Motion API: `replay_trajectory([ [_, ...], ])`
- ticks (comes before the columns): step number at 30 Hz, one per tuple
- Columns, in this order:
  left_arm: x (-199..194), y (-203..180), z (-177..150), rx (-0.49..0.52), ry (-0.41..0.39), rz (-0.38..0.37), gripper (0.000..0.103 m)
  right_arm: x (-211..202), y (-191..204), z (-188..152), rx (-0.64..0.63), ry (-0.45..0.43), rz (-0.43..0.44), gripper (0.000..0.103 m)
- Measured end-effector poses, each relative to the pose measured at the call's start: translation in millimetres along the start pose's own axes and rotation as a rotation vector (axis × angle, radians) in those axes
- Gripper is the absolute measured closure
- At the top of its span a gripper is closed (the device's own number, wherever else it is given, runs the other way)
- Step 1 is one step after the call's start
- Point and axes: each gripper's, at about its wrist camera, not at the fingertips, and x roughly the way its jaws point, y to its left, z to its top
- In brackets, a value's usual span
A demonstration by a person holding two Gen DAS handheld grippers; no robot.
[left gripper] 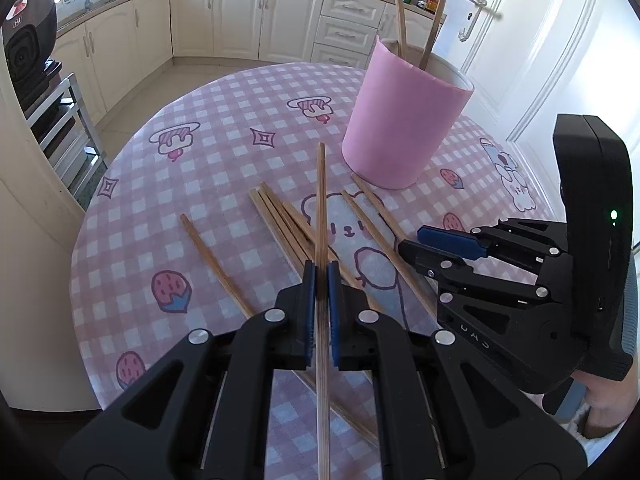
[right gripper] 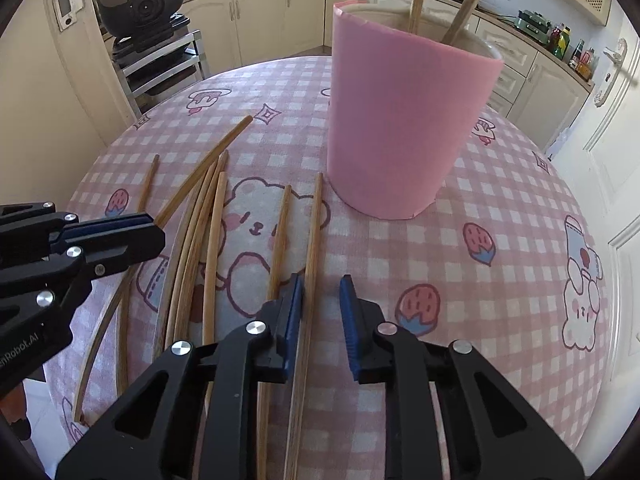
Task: Organize utensils
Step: 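Close the left gripper on a chopstick while the right gripper grasps another, then raise both held chopsticks upright and carry them over the pink cup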
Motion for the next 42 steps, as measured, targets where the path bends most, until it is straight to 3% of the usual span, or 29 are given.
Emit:
replay_trajectory([
  [3, -1.5, 0.3, 1.1, 0.002, -0.002, -0.004, 0.097, 4.8, 5.7, 7.6, -0.022, 0.022, -0.001, 0.097],
  [10, -13.0, 0.3, 3.1, -0.002, -0.02, -0.023, 0.097, -0.6, 2.5, 12.1, 0.021, 0.008, 0.084, 0.098],
  [26, -96.7, -19.8, 26.5, 0.036, -0.199, -0.094, 0.097, -125.5, -11.5, 11.3, 0.07, -0.299, 0.167, 0.098],
  [42, -137.4, -41.6, 59.3, 0.063, -0.325, -0.112, 0.097, -183.5, -27.4, 16.6, 0.108, -0.517, 0.137, 0.099],
])
